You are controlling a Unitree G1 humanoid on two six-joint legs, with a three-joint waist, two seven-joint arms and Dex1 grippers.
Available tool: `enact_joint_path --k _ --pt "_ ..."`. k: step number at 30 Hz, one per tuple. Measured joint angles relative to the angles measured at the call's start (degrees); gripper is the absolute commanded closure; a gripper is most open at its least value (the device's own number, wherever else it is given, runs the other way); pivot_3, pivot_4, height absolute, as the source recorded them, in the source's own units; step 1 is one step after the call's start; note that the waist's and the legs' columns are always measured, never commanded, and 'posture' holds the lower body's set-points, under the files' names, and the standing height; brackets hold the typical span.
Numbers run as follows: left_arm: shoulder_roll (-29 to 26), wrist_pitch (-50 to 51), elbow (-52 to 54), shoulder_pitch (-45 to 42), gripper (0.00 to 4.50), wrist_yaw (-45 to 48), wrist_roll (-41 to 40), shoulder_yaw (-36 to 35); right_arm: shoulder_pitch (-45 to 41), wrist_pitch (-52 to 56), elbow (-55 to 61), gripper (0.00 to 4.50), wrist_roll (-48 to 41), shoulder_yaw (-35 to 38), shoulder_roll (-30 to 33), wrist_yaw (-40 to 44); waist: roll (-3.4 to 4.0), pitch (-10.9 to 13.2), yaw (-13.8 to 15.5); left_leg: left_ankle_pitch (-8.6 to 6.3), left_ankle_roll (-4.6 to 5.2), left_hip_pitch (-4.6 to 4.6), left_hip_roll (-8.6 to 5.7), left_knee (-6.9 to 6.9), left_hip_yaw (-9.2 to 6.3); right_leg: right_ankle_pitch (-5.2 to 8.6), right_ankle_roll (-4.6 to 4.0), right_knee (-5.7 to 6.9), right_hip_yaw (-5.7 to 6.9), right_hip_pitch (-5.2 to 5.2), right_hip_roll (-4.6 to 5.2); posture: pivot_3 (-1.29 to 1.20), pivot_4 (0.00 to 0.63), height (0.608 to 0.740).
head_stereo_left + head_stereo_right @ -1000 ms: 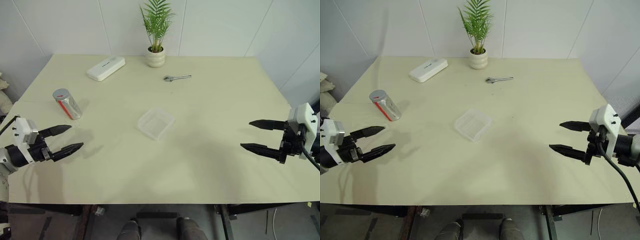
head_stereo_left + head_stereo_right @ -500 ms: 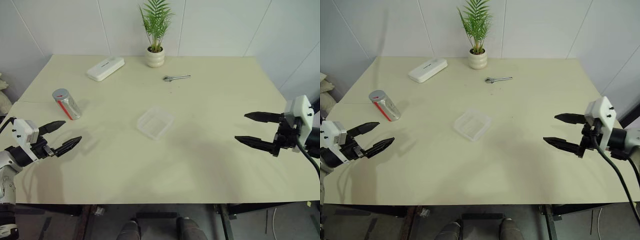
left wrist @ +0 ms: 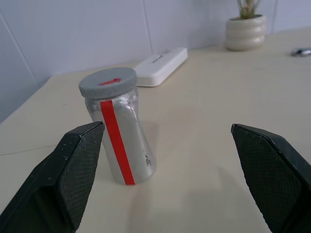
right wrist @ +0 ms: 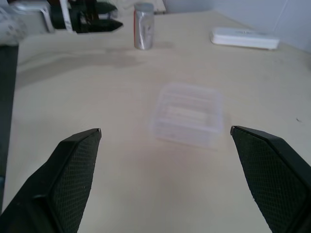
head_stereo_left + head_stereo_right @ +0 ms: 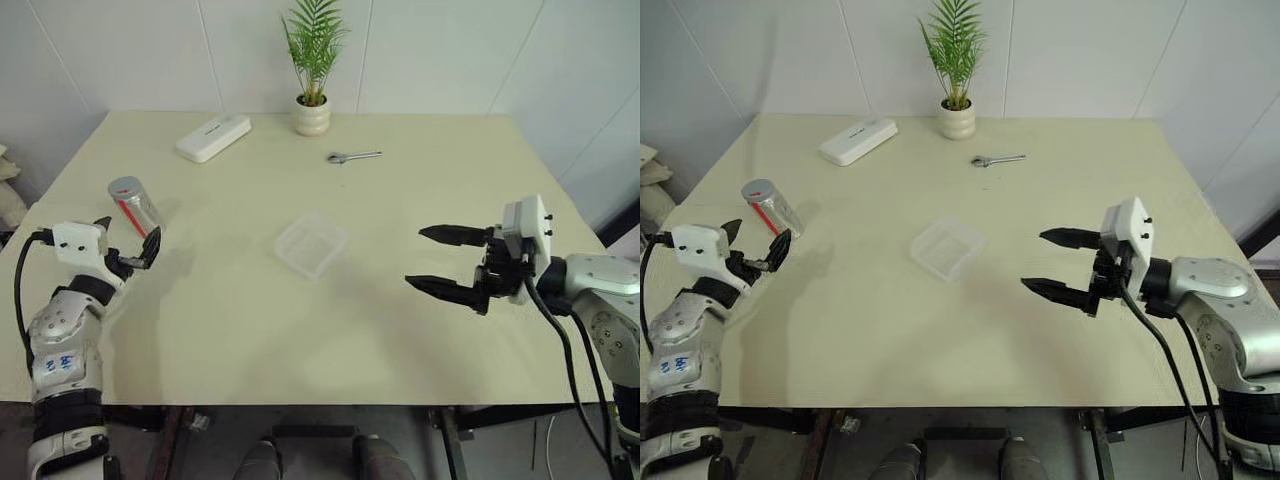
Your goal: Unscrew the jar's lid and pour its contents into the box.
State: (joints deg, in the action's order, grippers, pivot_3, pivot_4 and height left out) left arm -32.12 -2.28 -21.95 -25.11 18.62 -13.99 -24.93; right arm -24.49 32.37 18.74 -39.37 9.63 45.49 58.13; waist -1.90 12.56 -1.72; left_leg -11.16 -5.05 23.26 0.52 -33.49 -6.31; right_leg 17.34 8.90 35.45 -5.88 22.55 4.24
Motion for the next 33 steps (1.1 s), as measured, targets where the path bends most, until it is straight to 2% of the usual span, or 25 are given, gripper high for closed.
enact_joint_path --k 9,33 --pt "-0.06 -7.13 -18.57 -10.85 0.05 -5.01 4.03 2.22 -1.01 0.07 1.16 0.0 -2.3 -0.41 -2.6 -0.02 -0.01 0.0 0.04 0.0 0.0 0.02 0.0 0.04 0.0 -0.02 0.03 0.01 0.01 0.02 -0.01 0.0 0.15 0.74" --pt "-1.81 -10.61 -33.27 -19.45 0.05 -7.57 5.25 3.57 -2.28 -1.1 -0.44 0.0 -1.98 -0.43 -3.33 -0.46 -0.01 0.0 0.03 0.0 0.0 0.01 0.02 0.05 0.0 -0.02 0.04 0.08 0.01 0.05 -0.05 0.0 0.15 0.74"
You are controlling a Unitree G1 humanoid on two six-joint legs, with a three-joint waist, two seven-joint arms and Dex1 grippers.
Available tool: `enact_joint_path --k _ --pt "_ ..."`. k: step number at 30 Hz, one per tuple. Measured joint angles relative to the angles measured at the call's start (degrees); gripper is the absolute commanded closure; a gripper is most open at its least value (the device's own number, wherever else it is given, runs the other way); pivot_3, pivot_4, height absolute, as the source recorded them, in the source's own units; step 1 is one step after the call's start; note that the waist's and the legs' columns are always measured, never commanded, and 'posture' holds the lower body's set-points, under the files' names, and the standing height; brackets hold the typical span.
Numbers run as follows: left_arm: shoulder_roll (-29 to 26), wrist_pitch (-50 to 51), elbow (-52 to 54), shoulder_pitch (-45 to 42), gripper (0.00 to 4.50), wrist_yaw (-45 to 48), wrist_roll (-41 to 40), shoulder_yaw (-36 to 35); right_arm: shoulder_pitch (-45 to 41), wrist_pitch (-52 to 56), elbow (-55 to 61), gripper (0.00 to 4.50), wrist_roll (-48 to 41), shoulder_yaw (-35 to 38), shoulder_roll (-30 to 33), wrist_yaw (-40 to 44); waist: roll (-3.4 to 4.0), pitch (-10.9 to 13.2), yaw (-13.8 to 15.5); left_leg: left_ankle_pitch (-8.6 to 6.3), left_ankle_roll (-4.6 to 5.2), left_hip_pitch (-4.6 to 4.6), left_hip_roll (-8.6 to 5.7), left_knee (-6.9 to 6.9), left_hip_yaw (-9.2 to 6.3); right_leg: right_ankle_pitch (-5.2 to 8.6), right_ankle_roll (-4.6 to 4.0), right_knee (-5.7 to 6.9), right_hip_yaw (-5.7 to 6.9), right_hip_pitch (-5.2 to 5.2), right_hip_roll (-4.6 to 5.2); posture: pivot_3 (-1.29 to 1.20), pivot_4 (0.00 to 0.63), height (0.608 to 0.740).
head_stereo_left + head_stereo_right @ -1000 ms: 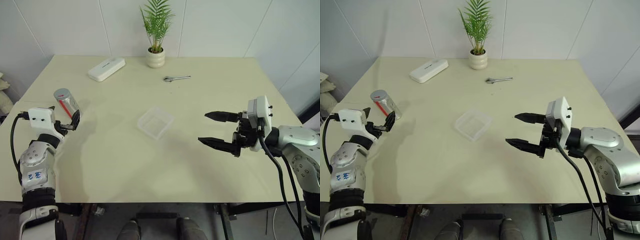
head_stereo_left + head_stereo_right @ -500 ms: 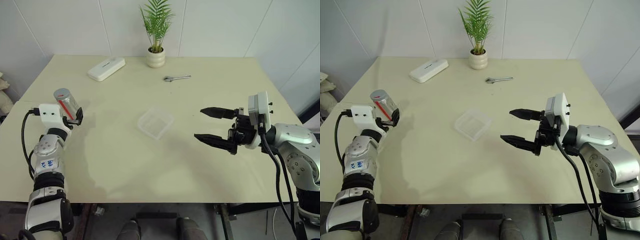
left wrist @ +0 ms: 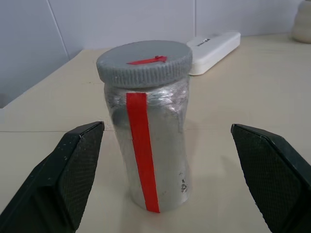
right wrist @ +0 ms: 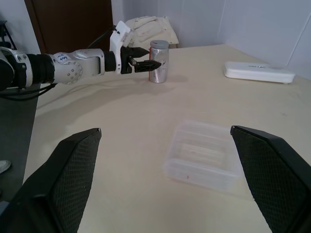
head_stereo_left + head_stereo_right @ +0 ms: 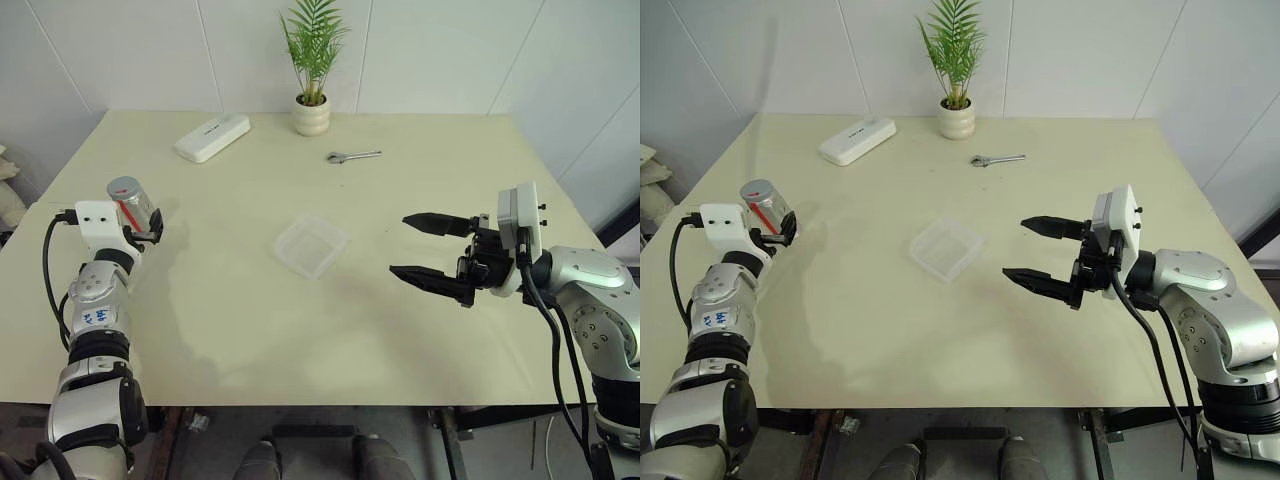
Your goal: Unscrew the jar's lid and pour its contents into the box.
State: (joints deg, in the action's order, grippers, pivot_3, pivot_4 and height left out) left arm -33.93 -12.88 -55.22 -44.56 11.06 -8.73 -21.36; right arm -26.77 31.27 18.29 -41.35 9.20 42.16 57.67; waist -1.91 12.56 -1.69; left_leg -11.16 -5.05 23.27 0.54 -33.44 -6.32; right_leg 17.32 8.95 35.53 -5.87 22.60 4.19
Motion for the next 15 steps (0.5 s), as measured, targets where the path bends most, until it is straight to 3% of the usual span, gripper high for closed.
enact_joint_path --k 15 --pt "-1.84 -3.01 -12.45 -8.54 0.05 -1.47 1.01 0.49 -0.63 -0.02 -0.72 0.0 1.46 -0.05 -0.01 -0.56 0.0 0.0 -0.07 0.0 0.0 0.0 0.0 0.06 0.0 0.0 0.01 0.01 0.01 0.02 -0.01 0.0 0.15 0.74"
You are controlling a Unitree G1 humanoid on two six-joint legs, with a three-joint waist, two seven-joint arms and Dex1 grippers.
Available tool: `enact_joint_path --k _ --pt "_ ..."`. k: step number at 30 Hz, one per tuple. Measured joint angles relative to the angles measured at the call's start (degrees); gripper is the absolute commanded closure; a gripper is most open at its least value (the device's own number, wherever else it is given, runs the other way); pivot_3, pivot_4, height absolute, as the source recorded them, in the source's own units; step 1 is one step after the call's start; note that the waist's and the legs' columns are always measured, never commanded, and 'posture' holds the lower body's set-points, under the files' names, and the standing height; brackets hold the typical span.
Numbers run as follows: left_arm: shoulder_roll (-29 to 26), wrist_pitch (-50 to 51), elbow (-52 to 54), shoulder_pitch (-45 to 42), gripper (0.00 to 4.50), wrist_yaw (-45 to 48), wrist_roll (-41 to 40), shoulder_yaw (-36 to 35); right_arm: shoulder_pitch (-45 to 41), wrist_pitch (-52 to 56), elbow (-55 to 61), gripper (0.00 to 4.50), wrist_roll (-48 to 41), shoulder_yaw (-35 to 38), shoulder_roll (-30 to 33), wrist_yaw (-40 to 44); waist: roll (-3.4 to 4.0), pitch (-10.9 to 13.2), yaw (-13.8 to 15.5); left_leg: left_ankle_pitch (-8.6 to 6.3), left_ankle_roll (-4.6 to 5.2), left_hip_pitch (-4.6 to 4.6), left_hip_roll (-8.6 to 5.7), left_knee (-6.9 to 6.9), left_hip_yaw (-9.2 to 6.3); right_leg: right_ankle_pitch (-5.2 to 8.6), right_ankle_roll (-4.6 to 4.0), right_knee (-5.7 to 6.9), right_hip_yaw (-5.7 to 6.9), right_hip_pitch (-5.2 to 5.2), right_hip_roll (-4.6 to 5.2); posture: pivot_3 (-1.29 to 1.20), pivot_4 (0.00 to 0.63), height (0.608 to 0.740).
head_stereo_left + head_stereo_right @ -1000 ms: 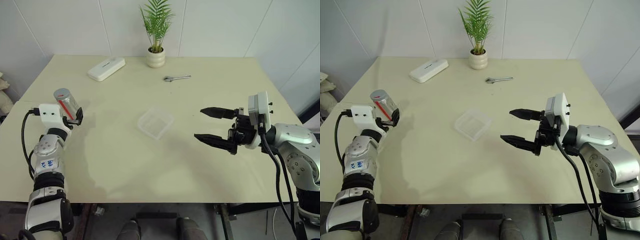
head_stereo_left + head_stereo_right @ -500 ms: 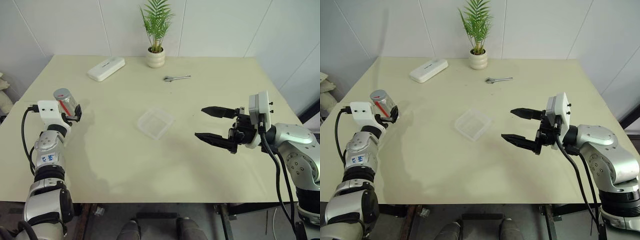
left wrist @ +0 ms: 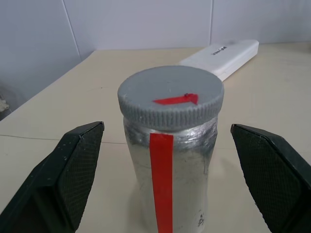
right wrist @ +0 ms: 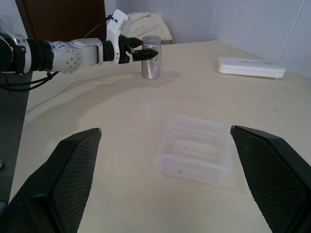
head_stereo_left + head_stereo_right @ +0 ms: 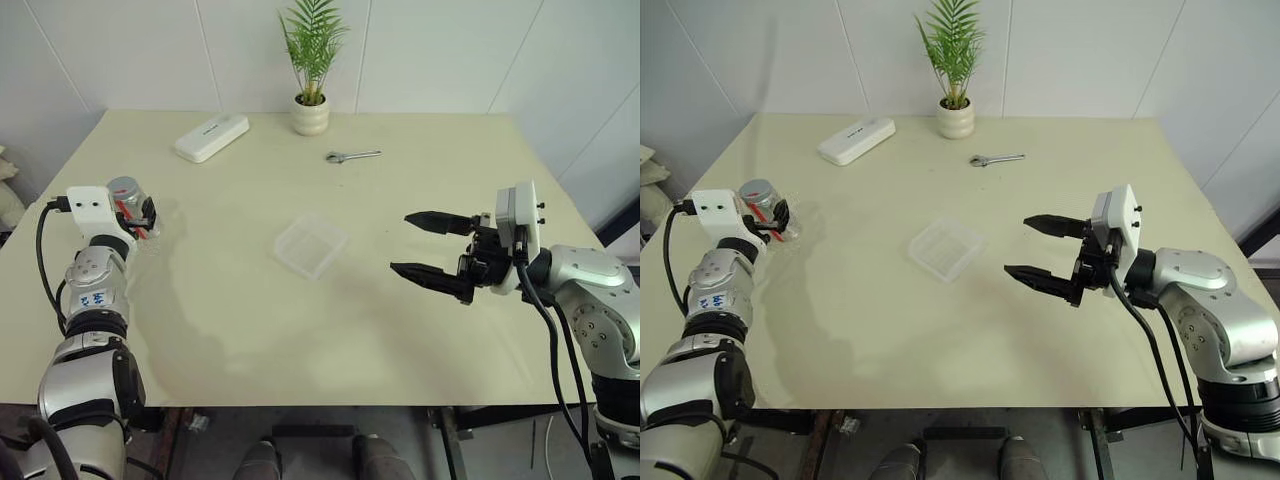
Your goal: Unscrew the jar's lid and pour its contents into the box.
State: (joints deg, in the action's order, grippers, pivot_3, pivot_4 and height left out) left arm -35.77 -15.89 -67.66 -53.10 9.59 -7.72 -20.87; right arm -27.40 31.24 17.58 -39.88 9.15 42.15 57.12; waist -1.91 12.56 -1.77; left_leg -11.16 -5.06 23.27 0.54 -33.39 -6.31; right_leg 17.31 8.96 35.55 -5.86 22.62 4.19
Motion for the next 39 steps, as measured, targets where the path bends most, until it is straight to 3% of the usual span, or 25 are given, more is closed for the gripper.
enact_joint_path --k 18,25,39 --pt "0.02 -0.38 -3.51 -2.28 0.05 0.27 0.24 0.55 -0.84 -0.13 -0.94 0.0 1.0 -0.53 -0.34 0.02 0.0 0.0 0.14 0.0 0.0 0.01 -0.01 0.0 0.0 0.0 0.01 0.03 0.01 0.01 0.0 0.0 0.15 0.74" --pt "0.16 -0.69 -4.57 -3.06 2.23 0.4 0.54 0.78 -1.25 -0.79 -1.98 0.0 1.55 -1.53 -0.41 0.03 0.0 0.0 0.06 0.0 0.0 0.01 0.0 0.02 0.0 0.0 0.01 0.03 0.01 0.02 0.0 0.0 0.15 0.74" --pt "0.4 -0.76 -3.58 -2.34 2.3 3.87 0.25 0.87 -1.33 -1.14 -2.02 0.0 1.55 -1.63 -0.41 -0.16 0.0 0.0 0.15 0.0 -0.01 0.0 -0.01 0.0 0.0 -0.01 0.01 0.08 0.01 0.02 0.0 0.0 0.15 0.74"
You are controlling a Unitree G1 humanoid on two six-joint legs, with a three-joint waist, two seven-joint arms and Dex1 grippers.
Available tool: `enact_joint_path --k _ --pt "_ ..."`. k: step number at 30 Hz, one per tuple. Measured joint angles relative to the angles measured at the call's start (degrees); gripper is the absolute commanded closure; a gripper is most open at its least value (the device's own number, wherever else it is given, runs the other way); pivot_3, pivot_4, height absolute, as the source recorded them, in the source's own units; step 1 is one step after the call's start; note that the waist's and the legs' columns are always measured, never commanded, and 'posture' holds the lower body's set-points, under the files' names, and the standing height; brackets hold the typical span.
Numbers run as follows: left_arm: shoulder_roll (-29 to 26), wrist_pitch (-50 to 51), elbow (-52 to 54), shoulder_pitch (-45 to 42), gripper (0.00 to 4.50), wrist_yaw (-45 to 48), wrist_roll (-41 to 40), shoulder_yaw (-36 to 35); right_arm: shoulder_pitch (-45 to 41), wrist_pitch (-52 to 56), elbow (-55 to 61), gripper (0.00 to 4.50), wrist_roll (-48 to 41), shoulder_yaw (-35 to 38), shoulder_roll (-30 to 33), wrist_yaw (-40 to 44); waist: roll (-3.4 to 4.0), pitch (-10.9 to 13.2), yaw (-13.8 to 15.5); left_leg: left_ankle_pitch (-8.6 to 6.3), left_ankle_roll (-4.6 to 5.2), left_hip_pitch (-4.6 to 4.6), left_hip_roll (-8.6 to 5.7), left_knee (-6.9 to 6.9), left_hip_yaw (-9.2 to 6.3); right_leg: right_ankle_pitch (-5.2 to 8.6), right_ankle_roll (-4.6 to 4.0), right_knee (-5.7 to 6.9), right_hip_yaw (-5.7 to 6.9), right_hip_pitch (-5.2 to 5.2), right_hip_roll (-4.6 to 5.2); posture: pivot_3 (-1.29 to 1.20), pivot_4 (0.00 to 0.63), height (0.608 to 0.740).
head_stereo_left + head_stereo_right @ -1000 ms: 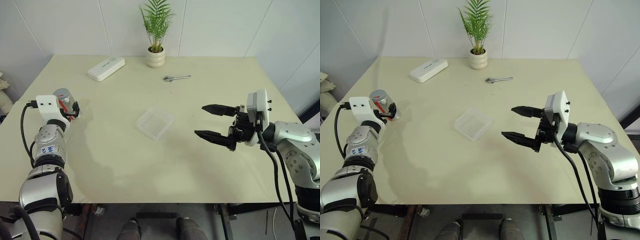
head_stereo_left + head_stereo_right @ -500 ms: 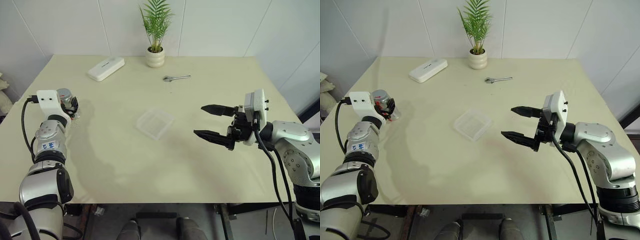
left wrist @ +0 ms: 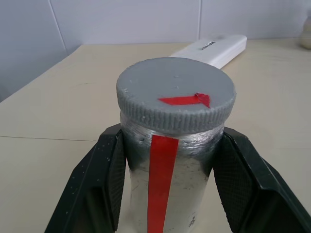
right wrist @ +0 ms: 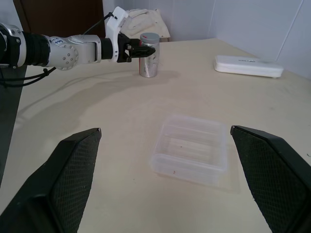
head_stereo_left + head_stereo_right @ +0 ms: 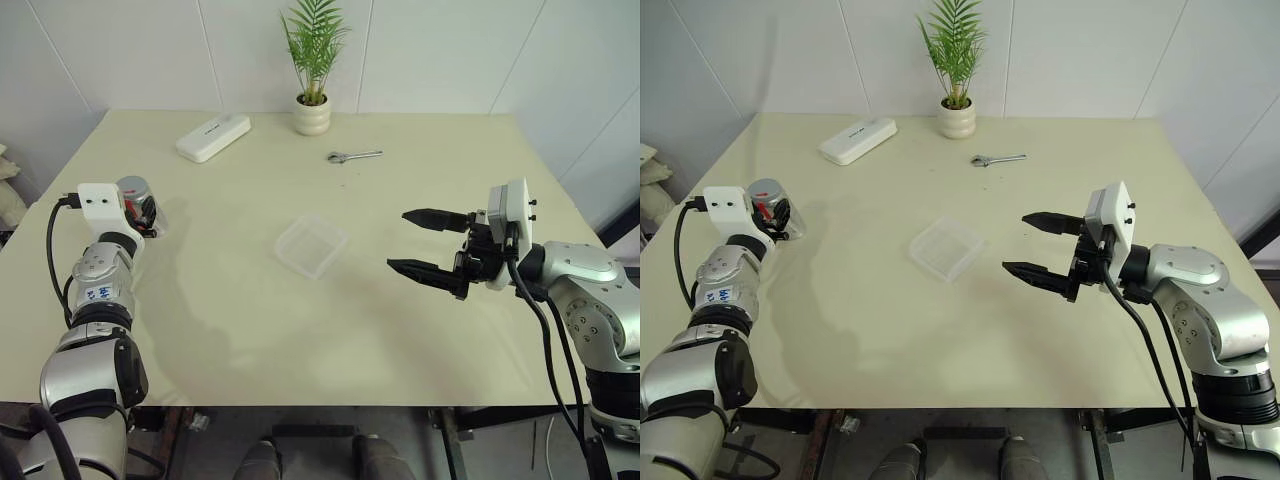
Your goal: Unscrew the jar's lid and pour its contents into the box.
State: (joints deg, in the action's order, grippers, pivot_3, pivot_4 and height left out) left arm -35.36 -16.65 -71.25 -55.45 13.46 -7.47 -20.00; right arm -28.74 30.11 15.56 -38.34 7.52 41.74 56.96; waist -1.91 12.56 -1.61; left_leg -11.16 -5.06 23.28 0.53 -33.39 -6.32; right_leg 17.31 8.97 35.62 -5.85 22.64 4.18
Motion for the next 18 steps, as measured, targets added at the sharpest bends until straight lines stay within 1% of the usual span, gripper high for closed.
enact_joint_path --k 5,8,12,15,16,18 --pt "1.06 2.01 5.24 2.22 2.3 7.34 -1.1 0.87 0.01 0.0 0.04 0.0 -0.04 0.0 0.0 -0.25 0.0 0.0 0.0 0.0 0.0 0.0 0.0 0.0 0.0 0.0 0.0 0.01 0.0 -0.01 0.0 0.0 0.15 0.74" --pt "1.49 4.04 10.43 4.79 2.3 12.36 -2.17 1.33 0.04 0.01 0.1 0.0 -0.1 0.02 0.01 -0.34 0.0 0.0 0.0 0.0 0.0 0.0 0.01 0.0 0.0 0.0 0.0 0.01 0.0 -0.01 0.0 0.0 0.15 0.74" --pt "2.29 11.02 24.75 12.07 2.3 23.01 -6.89 2.9 0.23 0.13 0.74 0.0 -0.26 0.2 0.03 -0.89 0.0 0.0 -0.09 0.0 0.0 0.01 0.03 0.02 0.0 0.0 -0.01 0.01 -0.01 0.0 0.0 0.0 0.15 0.74" --pt "2.79 16.16 32.47 15.41 2.3 27.27 -9.15 3.9 0.25 0.25 1.75 0.0 -0.78 0.22 0.04 -1.2 0.0 0.0 -0.11 0.0 0.0 0.0 0.07 0.0 -0.01 0.01 -0.03 0.05 -0.01 0.01 -0.04 0.0 0.15 0.74" --pt "2.56 18.99 36.98 17.31 2.3 29.0 -10.3 4.35 0.31 0.35 2.38 0.0 -0.98 0.24 0.05 -1.53 0.0 0.0 -0.25 0.0 0.0 0.0 0.08 0.01 -0.01 0.01 -0.04 0.04 -0.02 0.01 -0.04 0.0 0.15 0.74" --pt "2.51 22.62 42.47 19.16 2.3 31.01 -11.57 5.06 0.35 0.48 2.8 0.0 -1.23 0.29 0.06 -2.11 0.0 0.0 -0.18 0.0 0.0 -0.01 0.08 0.0 -0.01 0.01 -0.05 0.05 -0.02 0.01 -0.04 0.0 0.15 0.74"
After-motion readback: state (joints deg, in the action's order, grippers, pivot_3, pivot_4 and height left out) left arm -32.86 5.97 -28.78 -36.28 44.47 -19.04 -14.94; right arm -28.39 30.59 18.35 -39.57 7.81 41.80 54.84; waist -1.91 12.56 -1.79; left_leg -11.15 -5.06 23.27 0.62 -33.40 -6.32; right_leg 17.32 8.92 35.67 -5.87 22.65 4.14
